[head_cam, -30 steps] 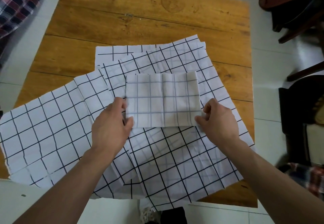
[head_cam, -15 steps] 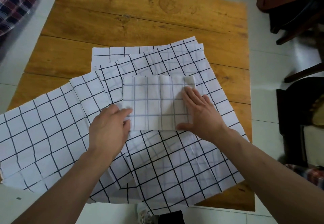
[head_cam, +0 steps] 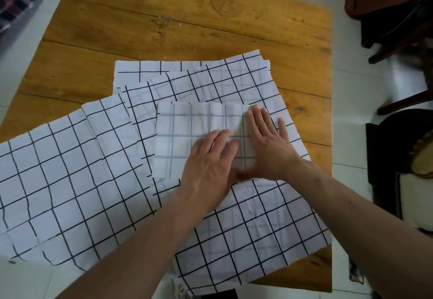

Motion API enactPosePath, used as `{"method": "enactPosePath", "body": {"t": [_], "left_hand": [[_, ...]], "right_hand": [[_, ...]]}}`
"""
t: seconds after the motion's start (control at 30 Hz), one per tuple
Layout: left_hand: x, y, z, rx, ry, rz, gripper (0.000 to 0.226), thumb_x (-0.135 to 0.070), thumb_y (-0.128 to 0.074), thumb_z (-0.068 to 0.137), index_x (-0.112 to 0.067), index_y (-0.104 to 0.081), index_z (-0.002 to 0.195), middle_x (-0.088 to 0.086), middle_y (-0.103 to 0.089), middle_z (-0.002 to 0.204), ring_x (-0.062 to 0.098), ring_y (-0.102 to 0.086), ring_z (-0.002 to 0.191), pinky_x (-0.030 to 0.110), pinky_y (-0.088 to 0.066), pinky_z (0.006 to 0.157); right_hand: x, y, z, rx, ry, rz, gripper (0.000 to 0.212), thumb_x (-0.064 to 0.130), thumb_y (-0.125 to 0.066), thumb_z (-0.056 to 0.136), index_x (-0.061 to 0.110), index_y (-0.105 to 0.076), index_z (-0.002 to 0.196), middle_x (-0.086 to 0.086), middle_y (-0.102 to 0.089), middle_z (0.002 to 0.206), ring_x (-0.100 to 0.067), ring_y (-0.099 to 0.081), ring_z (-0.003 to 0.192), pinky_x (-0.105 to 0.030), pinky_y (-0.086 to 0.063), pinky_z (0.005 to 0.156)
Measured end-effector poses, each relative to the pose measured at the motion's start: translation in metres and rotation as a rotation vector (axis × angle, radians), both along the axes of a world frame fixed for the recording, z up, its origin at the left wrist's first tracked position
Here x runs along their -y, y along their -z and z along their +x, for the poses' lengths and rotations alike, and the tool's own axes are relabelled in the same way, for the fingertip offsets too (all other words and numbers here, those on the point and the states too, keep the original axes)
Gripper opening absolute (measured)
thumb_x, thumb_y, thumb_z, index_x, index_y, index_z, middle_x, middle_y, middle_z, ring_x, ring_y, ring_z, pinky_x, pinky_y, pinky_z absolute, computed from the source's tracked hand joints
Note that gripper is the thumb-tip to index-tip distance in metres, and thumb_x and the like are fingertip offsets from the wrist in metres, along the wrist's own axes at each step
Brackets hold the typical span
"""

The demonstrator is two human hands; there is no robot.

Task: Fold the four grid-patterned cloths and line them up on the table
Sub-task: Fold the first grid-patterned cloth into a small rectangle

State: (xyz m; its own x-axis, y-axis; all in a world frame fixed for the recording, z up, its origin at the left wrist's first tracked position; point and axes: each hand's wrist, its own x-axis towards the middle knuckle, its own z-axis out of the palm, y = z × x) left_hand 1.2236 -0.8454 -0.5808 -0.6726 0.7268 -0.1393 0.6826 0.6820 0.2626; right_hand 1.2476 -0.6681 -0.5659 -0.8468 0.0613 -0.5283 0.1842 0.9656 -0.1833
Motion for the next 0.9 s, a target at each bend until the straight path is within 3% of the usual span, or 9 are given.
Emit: {"method": "enactPosePath", "body": {"t": [0.13,0.27,0.43,0.63,0.77,0.9], "left_hand": [[0.024,0.008,-0.006,0.04,0.009,-0.109,0.069,-0.061,-0.035,0.097,-0.034,-0.011,0.155,-0.001,0.0,0.166,0.021,0.005,0.152,0.048,-0.009,0.123],[0.063,0.012,-0.01,-0.004,-0.012,-0.149,0.06,-0.058,-0.031,0.101,-0.036,-0.02,0.156,0.003,-0.008,0.166,0.025,-0.003,0.153,0.054,-0.015,0.121],[0.101,0.012,-0.013,-0.012,-0.056,-0.2,0.06,-0.052,-0.023,0.1,-0.035,-0.016,0.157,0.004,-0.006,0.166,0.028,-0.003,0.153,0.058,-0.016,0.119],[0.133,0.01,-0.009,0.055,-0.261,-0.124,0.054,-0.037,-0.021,0.102,-0.039,-0.017,0.156,0.0,-0.003,0.166,0.026,0.001,0.153,0.053,-0.007,0.12],[0.132,0.011,-0.009,0.077,-0.285,-0.08,0.056,-0.037,-0.025,0.099,-0.039,-0.022,0.155,0.0,-0.004,0.166,0.025,0.001,0.152,0.053,-0.006,0.12],[0.13,0.008,-0.012,0.093,-0.307,-0.078,0.059,-0.037,-0.029,0.096,-0.041,-0.02,0.155,0.001,-0.001,0.166,0.025,0.003,0.152,0.055,-0.009,0.119]], "right_hand": [[-0.005,0.001,0.003,-0.004,-0.013,-0.021,0.159,0.088,-0.066,0.048,0.012,0.034,0.146,-0.003,0.04,0.155,-0.023,0.038,0.141,-0.049,0.015,0.119],[-0.011,-0.003,0.002,0.01,-0.031,-0.025,0.159,0.085,-0.068,0.047,0.017,0.034,0.147,0.002,0.041,0.154,-0.026,0.04,0.14,-0.051,0.016,0.119],[-0.02,-0.006,0.001,0.032,-0.087,0.024,0.158,0.088,-0.065,0.046,0.018,0.035,0.146,0.003,0.042,0.153,-0.025,0.04,0.14,-0.052,0.016,0.119],[-0.026,-0.006,0.0,0.044,-0.124,0.026,0.156,0.086,-0.067,0.049,0.019,0.035,0.146,0.003,0.041,0.154,-0.023,0.04,0.14,-0.05,0.017,0.118],[-0.026,-0.016,0.009,-0.049,-0.123,0.057,0.137,0.076,-0.065,0.067,0.016,0.025,0.151,-0.001,0.035,0.157,-0.023,0.035,0.143,-0.046,0.016,0.119],[0.007,-0.012,0.035,-0.283,-0.155,-0.004,0.092,0.041,-0.062,0.089,0.013,-0.005,0.156,-0.006,0.008,0.164,-0.022,0.012,0.151,-0.043,-0.003,0.123]]}}
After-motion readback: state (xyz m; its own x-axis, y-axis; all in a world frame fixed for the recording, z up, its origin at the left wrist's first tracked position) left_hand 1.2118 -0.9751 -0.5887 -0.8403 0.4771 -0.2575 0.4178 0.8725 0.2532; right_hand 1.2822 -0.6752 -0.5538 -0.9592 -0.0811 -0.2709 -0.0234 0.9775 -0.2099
